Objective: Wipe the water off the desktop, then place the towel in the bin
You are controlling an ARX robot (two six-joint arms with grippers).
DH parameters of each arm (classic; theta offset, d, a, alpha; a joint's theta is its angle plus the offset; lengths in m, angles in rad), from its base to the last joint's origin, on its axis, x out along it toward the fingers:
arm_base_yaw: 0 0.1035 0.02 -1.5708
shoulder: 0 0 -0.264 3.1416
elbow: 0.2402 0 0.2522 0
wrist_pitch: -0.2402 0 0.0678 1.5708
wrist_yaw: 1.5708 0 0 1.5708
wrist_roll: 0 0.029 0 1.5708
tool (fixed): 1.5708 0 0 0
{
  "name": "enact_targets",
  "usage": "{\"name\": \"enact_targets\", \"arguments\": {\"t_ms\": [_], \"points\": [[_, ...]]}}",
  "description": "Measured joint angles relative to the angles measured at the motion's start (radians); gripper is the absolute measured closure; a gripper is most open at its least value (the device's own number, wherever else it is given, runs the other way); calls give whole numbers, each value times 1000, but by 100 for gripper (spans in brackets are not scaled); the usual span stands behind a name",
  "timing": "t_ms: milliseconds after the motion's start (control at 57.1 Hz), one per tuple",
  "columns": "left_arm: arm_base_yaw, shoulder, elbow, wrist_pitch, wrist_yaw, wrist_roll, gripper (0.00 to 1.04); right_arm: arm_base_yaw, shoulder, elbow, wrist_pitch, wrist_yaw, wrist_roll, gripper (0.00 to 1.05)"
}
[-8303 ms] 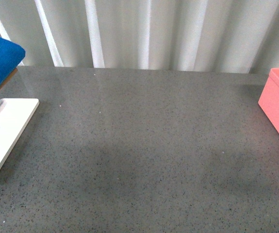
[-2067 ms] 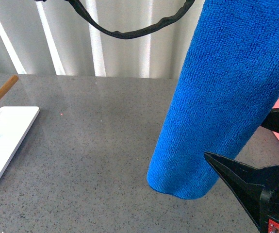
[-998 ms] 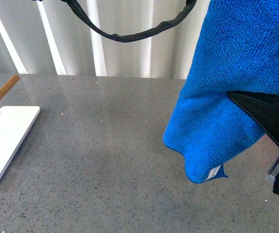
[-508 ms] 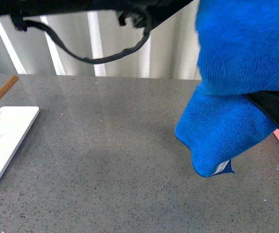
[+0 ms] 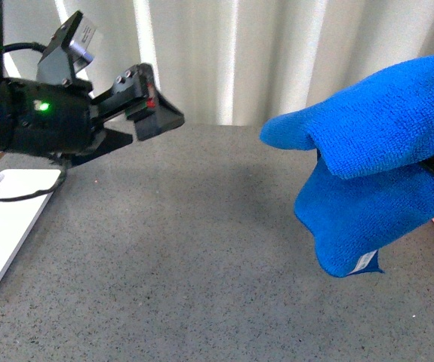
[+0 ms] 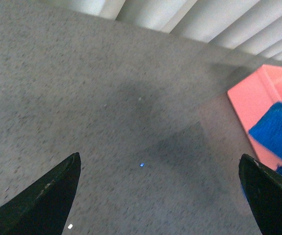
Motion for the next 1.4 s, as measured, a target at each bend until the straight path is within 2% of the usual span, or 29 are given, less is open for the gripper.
{"name": "enact_targets", "arguments": {"t_ms": [175,263,473,490,525,561,596,701,841,893,928,1016,1401], "points": [[69,-125,-142,-36,136,130,7,-30,19,-9,2,-12,-24,101],[128,-242,-247,-51,251,202,7,-51,33,-11,2,-11,-31,101],[250,-412,-378,-53,366,226,7,-54,34,-11,-17,0,-35,101],[248,-412,-386,-36,344,230,8,-52,34,-11,-17,1,-35,101],[235,-411,-428,86,214,246,13,-50,34,-11,-17,2,-35,101],[226,-414,-497,270,17,259,20,-47,34,-11,-17,5,-35,101],[226,-418,-549,384,-106,269,25,-44,33,-11,-17,5,-36,101],[222,-475,-653,583,-333,282,41,-41,33,-10,-18,16,-35,101],[212,-588,-713,586,-383,288,63,-46,28,-10,-34,35,-34,101],[201,-629,-744,562,-392,290,74,-51,24,-10,-48,42,-34,101],[167,-664,-766,541,-440,291,83,-56,22,-10,-57,45,-34,101],[140,-755,-805,491,-445,295,102,-75,12,-7,-79,60,-31,101],[138,-1056,-883,271,-449,298,101,-80,5,-3,-105,100,-30,101]]}}
